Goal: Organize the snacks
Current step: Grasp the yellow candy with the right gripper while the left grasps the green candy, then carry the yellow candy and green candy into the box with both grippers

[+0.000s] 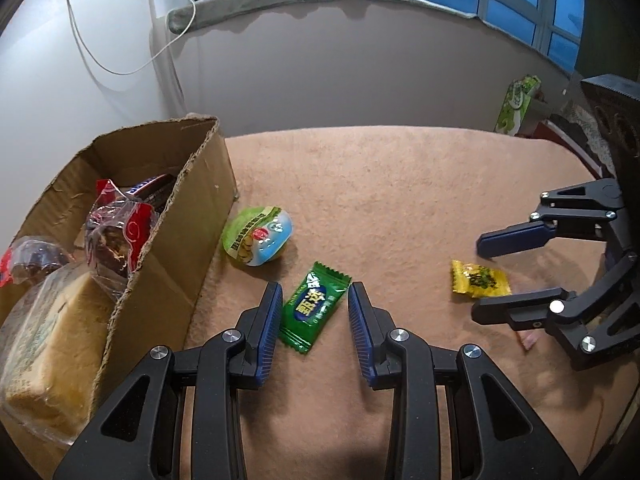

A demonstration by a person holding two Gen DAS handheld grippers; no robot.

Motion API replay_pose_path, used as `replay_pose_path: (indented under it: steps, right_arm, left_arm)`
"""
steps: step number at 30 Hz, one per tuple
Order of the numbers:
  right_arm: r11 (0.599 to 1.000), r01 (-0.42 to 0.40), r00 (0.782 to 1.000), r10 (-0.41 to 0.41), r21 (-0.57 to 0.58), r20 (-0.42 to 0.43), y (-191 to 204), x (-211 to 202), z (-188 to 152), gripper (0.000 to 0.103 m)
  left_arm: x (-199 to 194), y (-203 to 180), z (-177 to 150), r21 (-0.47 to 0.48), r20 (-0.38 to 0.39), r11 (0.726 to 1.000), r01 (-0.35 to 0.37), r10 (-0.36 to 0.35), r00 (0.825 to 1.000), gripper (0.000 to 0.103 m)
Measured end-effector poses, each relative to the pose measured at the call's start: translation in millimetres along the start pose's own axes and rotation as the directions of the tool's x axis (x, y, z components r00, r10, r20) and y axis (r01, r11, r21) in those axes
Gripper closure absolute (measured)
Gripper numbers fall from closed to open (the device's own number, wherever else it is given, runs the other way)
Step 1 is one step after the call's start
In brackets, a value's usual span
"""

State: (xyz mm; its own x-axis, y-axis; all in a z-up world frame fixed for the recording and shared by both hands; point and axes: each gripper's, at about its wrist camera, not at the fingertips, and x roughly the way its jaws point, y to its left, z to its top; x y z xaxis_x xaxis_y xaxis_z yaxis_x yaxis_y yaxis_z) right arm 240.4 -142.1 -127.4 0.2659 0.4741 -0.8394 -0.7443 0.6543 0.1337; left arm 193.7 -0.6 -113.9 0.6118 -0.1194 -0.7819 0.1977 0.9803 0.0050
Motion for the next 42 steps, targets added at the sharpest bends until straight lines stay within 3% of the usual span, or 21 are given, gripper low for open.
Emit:
replay_pose_path:
  steps: [4,8,13,31,42]
  right_arm:
    - [1.0,0.007,1.0,-0.007,-0.008,-0.004,1,2,1,0.051]
    - [1.0,0.011,1.0,-0.011,-0.009,-0.007,2,5,2,0.063]
    - [1.0,0.012,1.0,-0.012,-0.006,-0.004,1,4,0,0.076]
    - [1.0,0.023,1.0,-0.023,0.003,0.021,2,-5,-2,0.078]
    - [0.999,0.045,0.996,-0.046,0.013,0.078,3,-31,4,0.078]
  left_arm:
    - [1,0,-1,0.0,-0.005,1.0,0.007,-0.007,1.0,0.071]
    - [1,-1,-2,0.011,-0.006,1.0,0.001,-0.001,1.0,0.071]
    - [2,-3,-3,0.022,-0.005,1.0,0.009,-0.009,1.0,0.08]
    - [-2,-8,-3,0.044,0.012,0.999,0.023,-0.023,1.0,0.085]
    - [-38,-4,2,0.007,0.096,0.999,0.036,-0.037,0.995,0.085]
